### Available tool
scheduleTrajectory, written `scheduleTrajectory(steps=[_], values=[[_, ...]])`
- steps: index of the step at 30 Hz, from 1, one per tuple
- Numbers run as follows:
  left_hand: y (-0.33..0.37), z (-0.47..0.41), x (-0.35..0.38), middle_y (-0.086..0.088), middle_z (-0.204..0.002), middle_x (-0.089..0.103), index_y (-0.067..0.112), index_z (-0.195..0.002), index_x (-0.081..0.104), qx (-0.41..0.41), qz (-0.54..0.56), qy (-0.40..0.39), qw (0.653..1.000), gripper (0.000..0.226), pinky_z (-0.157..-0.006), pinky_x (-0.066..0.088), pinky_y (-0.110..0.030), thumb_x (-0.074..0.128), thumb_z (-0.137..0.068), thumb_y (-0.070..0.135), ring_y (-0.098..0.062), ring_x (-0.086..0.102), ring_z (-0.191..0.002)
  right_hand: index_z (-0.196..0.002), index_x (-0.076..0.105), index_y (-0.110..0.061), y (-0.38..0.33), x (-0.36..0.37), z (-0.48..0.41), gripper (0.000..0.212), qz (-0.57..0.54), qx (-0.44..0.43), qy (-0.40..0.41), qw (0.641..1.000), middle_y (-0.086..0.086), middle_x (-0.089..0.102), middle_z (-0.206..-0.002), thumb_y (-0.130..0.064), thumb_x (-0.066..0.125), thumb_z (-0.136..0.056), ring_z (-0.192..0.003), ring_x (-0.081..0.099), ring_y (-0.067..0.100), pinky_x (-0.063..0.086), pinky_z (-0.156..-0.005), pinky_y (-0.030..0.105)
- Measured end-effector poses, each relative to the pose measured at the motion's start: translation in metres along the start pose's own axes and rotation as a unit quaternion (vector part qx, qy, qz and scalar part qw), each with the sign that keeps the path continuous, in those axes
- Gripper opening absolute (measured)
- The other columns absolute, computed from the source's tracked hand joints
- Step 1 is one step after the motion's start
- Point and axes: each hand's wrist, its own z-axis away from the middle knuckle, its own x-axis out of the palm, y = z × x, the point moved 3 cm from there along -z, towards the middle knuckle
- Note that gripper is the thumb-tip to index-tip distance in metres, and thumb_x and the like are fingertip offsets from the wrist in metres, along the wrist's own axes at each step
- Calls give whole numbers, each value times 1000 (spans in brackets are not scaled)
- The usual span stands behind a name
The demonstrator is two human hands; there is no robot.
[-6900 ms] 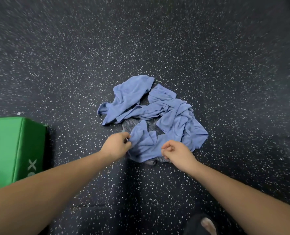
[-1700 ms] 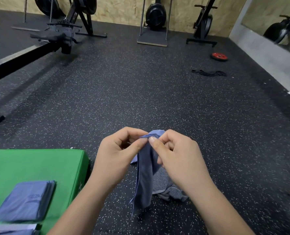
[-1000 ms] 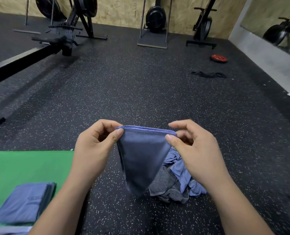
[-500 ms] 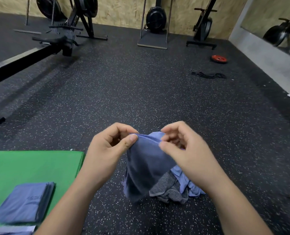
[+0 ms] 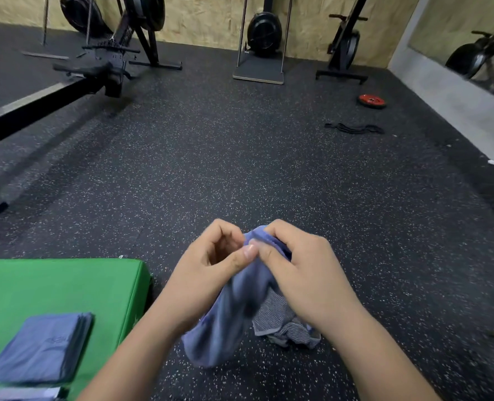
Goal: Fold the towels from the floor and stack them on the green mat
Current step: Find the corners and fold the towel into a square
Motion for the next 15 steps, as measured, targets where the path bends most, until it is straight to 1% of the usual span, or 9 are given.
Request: scheduleTrajectory(steps=[2,4,5,7,8,10,11,13,15], values=[[-6,2,3,-7,-87,59,11,-104,63,-17,-16,-33,999,26,-77,43,-28,76,-95,32,-14,52,-86,-90,67,-12,-2,-8,-1,26,-18,-17,43,999,5,62,-71,-32,66,-106,-68,55,23,47,-65,40],[-15,3,5,4,-83,58,9,-100,64,-34,-27,-59,997,18,-72,42,-21,75,-99,23,-8,51,-81,-88,66,-12,-2,-18,-2,26,-33,-23,83,996,4,61,-71,-32,67,-105,-70,55,26,47,-66,40],[-18,4,4,7,-82,58,10,-98,65,-42,-39,-69,996,13,-70,41,-20,74,-101,19,-6,51,-79,-88,68,-14,-2,-22,-3,24,-35,-22,97,994,2,63,-72,-32,68,-104,-71,57,24,48,-66,40],[-25,3,-3,7,-82,59,16,-98,68,-50,-82,-70,993,8,-70,40,-26,74,-101,21,-7,50,-78,-90,72,-21,3,-33,-4,16,-23,-16,122,992,-3,68,-76,-31,71,-102,-75,62,19,51,-70,37],[-28,2,-8,7,-82,61,19,-101,68,-49,-110,-62,991,8,-71,40,-30,74,-100,23,-8,51,-77,-90,74,-25,6,-39,-5,13,-14,-10,132,991,-5,70,-78,-31,72,-101,-76,64,16,51,-73,35],[-31,1,-18,8,-81,65,25,-111,64,-37,-159,-39,986,15,-70,41,-33,75,-101,23,-9,52,-72,-91,75,-31,13,-49,-5,10,-2,0,149,989,-7,72,-81,-31,73,-100,-77,65,14,51,-74,32],[-30,1,-21,6,-81,66,27,-113,61,-28,-170,-28,985,19,-69,42,-34,74,-102,21,-10,52,-70,-91,75,-32,16,-53,-4,10,3,5,156,988,-8,73,-81,-31,73,-101,-77,65,13,51,-74,30],[-28,2,-23,2,-82,67,27,-112,56,-6,-176,-17,984,22,-68,43,-34,73,-103,17,-11,51,-69,-92,75,-31,21,-58,-3,10,13,12,174,985,-7,71,-79,-34,71,-102,-75,64,13,49,-72,28],[-26,5,-18,3,-81,68,28,-107,58,9,-200,-26,979,19,-68,44,-35,73,-102,17,-12,52,-68,-93,74,-30,22,-59,-3,13,16,18,185,983,-4,70,-78,-36,69,-103,-74,62,16,48,-72,28]])
